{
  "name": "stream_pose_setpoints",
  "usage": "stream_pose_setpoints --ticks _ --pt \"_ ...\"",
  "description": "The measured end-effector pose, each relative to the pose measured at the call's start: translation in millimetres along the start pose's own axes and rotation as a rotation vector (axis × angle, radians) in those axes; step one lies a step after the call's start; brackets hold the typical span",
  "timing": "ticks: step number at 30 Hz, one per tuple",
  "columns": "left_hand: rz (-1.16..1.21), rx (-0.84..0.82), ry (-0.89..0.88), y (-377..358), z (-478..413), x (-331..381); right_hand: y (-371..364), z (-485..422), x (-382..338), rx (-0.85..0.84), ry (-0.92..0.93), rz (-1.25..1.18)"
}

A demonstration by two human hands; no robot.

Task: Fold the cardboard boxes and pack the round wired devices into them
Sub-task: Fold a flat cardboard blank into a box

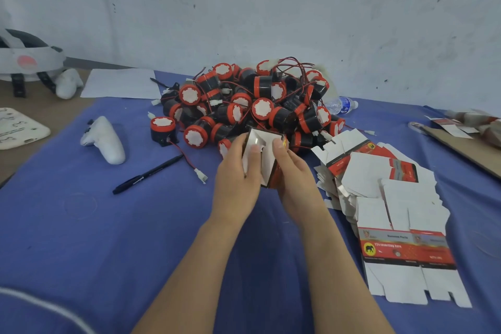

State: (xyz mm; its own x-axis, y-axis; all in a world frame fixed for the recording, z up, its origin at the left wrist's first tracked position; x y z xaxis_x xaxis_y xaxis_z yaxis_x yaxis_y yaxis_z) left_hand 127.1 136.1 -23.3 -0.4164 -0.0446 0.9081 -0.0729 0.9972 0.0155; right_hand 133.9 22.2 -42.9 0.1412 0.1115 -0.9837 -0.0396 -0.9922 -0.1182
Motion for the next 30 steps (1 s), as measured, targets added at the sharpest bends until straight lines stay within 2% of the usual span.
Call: stream_pose_setpoints --ticks 4,7,11,13,16,19,21,23,26,28,30 --pt "0.248 0.033 0.209 1.3 -4.6 -17.8 4.9 3.7 -16.5 0.137 0.136 0.247" --pt "0.444 0.065 0.279 -0.8 -6.4 -25.0 -11.4 10.6 -30.9 0.103 0.262 0.468" --pt "0.683 -0.004 0.46 -8.0 -3.6 -36.1 -26.2 12.4 -34.7 0.144 0.368 1.018" --pt "0.652 -0.021 0.519 -5.3 -1.2 -42.9 -29.1 10.0 -27.2 0.129 0.339 1.269" --pt "0.332 0.057 0.422 8.5 -2.2 -46.7 -29.1 7.6 -8.2 0.029 0.214 1.452" --pt "0.185 0.057 0.426 7.4 -0.7 -55.4 -40.0 9.2 3.9 -0.132 0.177 1.43" --pt "0.123 0.126 0.434 20.3 -4.3 -62.7 -45.6 11.9 -6.7 -0.124 0.26 1.224" --pt "0.041 0.168 0.402 28.9 -7.2 -63.3 -35.4 12.0 -22.0 0.036 0.296 1.005" --pt "-0.001 0.124 0.296 17.3 -5.2 -49.7 -12.7 20.1 -43.9 0.353 0.402 0.839" --pt "-0.01 0.129 0.22 13.2 -4.4 -40.9 0.2 26.0 -51.9 0.48 0.454 0.727" --pt "-0.015 0.163 0.196 17.9 -5.4 -39.0 18.1 26.2 -50.0 0.563 0.417 0.604"
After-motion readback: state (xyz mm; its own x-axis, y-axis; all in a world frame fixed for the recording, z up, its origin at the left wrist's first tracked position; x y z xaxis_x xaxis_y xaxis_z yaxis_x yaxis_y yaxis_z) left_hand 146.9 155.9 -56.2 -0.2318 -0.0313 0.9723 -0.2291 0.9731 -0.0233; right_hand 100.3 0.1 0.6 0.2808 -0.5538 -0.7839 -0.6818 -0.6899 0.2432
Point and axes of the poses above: each hand's wrist, its own z-axis away from the middle knuckle, its own y-axis out of the back of the hand, x = y × z, the point moved 10 cm from there along -z, towards the middle knuckle, and after that the axes turned 8 degrees about z, right-handed, at the moved point
